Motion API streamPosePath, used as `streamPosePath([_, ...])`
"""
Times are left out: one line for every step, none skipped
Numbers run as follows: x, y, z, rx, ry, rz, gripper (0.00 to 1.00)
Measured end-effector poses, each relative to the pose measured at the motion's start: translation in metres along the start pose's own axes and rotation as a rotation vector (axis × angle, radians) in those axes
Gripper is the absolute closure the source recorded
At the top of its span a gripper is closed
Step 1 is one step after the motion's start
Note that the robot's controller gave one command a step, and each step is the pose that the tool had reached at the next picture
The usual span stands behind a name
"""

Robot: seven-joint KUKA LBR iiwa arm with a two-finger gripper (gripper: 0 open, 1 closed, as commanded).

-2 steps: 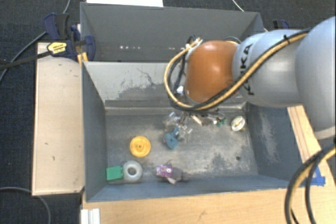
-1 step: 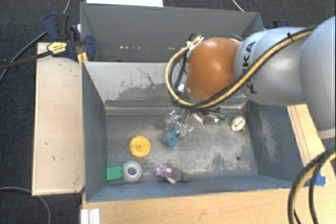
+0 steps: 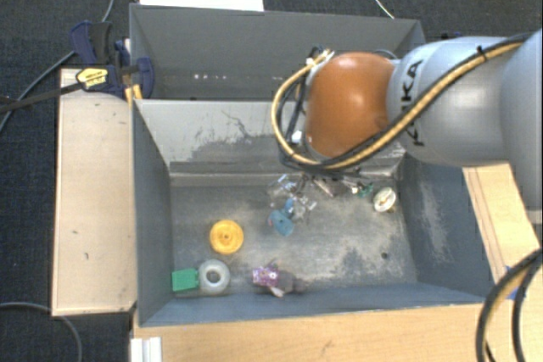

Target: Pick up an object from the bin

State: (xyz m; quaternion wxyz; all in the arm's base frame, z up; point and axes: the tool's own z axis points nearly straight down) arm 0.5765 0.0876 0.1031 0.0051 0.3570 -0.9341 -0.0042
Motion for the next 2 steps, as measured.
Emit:
streamPosePath([-0.001,-0.001,-0.023,0.004,-0.005,0.0,1.0])
streamPosePath([-0.002,-0.001,-0.04,0.005,-0.007,0.001,1.0])
